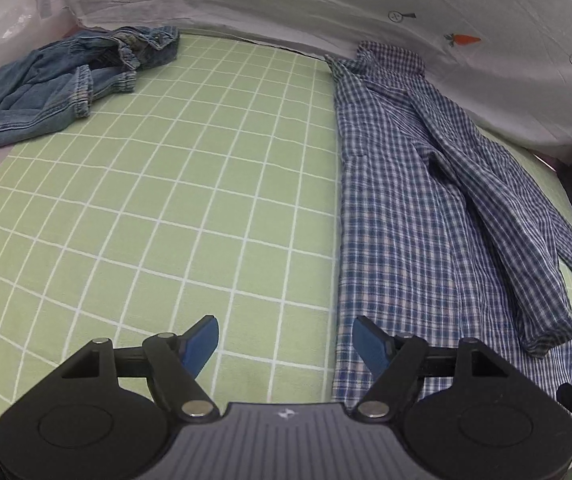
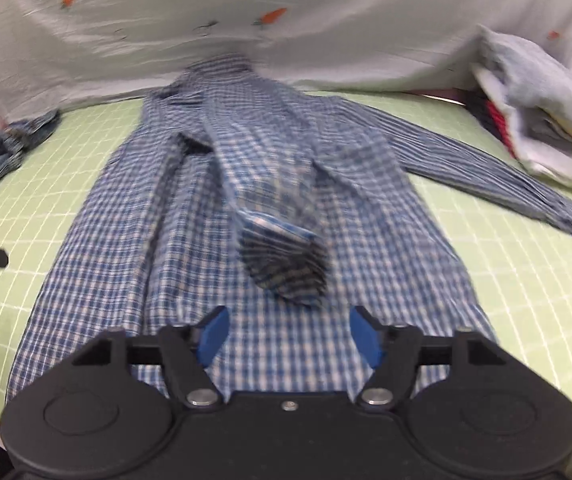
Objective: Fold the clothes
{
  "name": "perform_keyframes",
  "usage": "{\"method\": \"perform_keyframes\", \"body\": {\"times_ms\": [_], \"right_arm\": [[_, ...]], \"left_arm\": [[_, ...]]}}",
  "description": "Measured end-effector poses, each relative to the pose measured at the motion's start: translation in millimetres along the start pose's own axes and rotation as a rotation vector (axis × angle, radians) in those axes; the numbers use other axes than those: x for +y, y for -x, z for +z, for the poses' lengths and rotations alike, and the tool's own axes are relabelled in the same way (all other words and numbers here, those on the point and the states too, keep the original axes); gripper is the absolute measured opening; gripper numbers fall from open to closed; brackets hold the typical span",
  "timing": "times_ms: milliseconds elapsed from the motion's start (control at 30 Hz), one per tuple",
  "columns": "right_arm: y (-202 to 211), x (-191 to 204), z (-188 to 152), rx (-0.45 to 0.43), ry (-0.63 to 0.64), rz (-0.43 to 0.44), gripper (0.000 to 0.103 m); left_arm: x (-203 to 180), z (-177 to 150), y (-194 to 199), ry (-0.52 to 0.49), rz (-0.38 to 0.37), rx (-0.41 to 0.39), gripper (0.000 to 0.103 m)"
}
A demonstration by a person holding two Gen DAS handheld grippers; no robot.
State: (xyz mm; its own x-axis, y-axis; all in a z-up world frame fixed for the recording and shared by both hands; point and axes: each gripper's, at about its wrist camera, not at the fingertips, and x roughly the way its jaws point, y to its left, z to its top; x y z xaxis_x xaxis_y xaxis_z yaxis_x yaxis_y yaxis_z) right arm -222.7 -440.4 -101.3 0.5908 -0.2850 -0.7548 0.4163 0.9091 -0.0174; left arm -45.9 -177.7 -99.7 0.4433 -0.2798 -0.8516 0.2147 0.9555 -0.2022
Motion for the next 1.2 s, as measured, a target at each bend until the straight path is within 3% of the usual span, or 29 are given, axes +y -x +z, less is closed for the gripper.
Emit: {"method": "perform_keyframes", "body": {"times_ms": [100, 133, 167, 267, 633, 800, 1000, 1200], "right_arm": [[9, -18, -8, 0.007, -0.048, -0.062, 0.090], [11, -24, -10, 0.005, -0.063, -0.087, 0.101], [11, -31, -11, 0.005, -0.078, -0.108, 0.103], [11, -53, -14, 0.000, -0.118, -0.158, 0.103], [-30, -162, 13, -0.038, -0.088, -0.148, 0.103], [-42, -215, 27, -0.056, -0.081, -0.174, 0.103], [-56, -258, 27, -0.034, -0.087, -0.179, 0.103], [-64, -277, 20, -0.004, -0.083, -0.168, 0.103]], "left_arm": [[-15, -5, -7, -0.033, -0.020, 0.019, 0.077], [-21, -6, -9, -0.048, -0.024, 0.024, 0.078], [-28, -7, -10, -0.069, -0.021, 0.020, 0.082], [-50, -8, -9, -0.110, -0.009, -0.008, 0.092], [-147, -14, -9, -0.058, 0.093, -0.114, 0.097], [-198, -22, -19, -0.069, 0.110, -0.107, 0.097], [-227, -24, -23, -0.054, 0.131, -0.124, 0.097], [-236, -21, -23, 0.012, 0.098, -0.125, 0.097]]}}
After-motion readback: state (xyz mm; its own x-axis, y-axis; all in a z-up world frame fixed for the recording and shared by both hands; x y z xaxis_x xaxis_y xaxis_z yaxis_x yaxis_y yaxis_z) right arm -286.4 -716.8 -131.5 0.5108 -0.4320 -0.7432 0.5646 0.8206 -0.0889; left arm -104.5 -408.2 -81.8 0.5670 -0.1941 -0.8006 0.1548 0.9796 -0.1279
